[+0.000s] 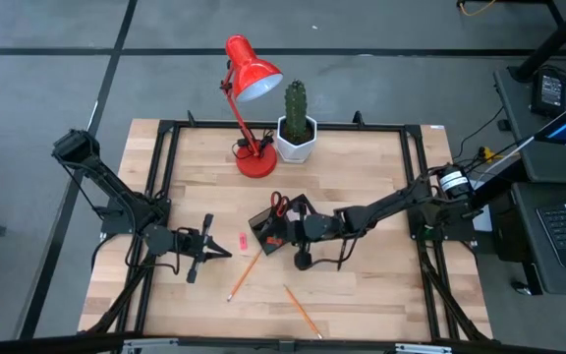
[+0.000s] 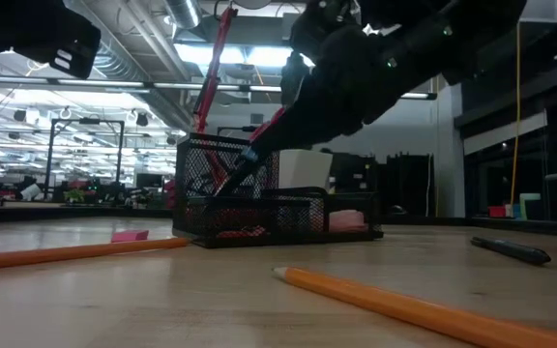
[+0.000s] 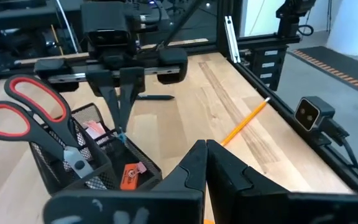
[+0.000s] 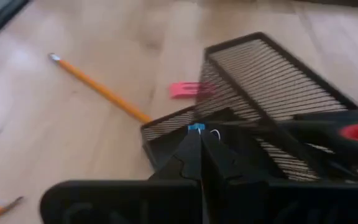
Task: Pick and place office supplies into organizer
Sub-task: Put the blue binder clip into the black desk organizer
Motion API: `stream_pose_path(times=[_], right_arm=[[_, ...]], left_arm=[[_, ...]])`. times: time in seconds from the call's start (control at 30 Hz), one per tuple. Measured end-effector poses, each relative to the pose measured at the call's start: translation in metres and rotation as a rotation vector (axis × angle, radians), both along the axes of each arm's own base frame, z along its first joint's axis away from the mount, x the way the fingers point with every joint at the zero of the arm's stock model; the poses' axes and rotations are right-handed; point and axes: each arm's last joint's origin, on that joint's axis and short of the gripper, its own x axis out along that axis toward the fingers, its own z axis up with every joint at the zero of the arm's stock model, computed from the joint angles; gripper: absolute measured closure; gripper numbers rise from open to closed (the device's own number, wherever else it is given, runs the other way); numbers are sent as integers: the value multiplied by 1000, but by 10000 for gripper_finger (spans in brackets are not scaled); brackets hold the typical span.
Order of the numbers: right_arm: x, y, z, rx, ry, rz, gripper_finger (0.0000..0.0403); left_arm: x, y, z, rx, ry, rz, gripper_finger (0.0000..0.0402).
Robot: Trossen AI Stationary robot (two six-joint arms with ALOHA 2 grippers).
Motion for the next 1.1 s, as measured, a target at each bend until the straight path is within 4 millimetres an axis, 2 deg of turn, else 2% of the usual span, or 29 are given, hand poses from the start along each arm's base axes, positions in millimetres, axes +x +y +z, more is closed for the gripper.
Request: stream_pose_path(times=[0.23, 1.1], right_arm=[[-2, -1, -3, -20, 79, -20, 403], [-4, -6, -8, -66, 138, -11, 401]], left_arm=[[0, 1, 0, 19, -6, 21, 399], [0, 1, 0, 48, -10, 15, 399]])
